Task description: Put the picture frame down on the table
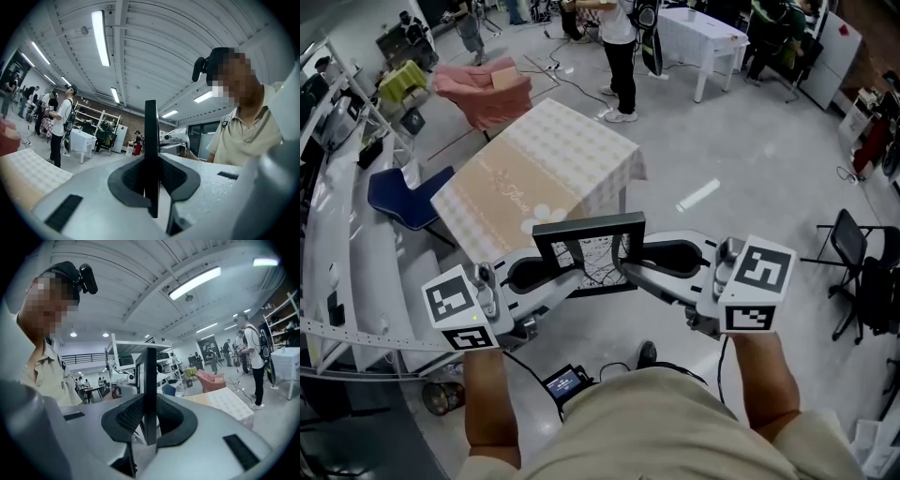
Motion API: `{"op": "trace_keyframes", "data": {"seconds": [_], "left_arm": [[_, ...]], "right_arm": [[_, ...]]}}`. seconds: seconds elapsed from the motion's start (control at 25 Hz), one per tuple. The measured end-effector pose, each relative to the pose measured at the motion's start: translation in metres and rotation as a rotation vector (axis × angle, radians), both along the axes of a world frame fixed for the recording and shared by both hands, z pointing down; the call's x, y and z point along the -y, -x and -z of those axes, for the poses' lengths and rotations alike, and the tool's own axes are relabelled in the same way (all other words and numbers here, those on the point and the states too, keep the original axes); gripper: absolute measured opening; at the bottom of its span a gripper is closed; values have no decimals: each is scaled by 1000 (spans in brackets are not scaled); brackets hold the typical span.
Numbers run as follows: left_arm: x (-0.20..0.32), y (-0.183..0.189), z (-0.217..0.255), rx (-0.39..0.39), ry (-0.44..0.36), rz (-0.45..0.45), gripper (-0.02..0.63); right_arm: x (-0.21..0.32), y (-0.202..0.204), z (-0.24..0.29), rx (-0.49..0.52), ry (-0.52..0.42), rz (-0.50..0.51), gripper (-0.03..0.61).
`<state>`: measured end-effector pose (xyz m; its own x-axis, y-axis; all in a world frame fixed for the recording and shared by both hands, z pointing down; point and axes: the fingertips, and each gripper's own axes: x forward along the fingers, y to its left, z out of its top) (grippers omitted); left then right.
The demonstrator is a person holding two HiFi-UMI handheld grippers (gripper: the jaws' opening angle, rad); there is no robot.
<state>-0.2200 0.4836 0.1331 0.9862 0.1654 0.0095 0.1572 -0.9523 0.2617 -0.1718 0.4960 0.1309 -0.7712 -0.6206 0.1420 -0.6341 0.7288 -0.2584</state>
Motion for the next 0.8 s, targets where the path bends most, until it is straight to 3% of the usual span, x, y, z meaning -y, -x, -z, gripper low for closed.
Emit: {"op": "trace_keyframes", "data": {"seconds": [0.32, 0.8], "left_arm": [[23, -71, 6, 20, -4, 35, 54], [73, -95, -18, 22, -2, -57, 54]], "right_arm": [[25, -71, 5, 22, -1, 31, 71], [70, -94, -19, 19, 13, -63, 71]]}}
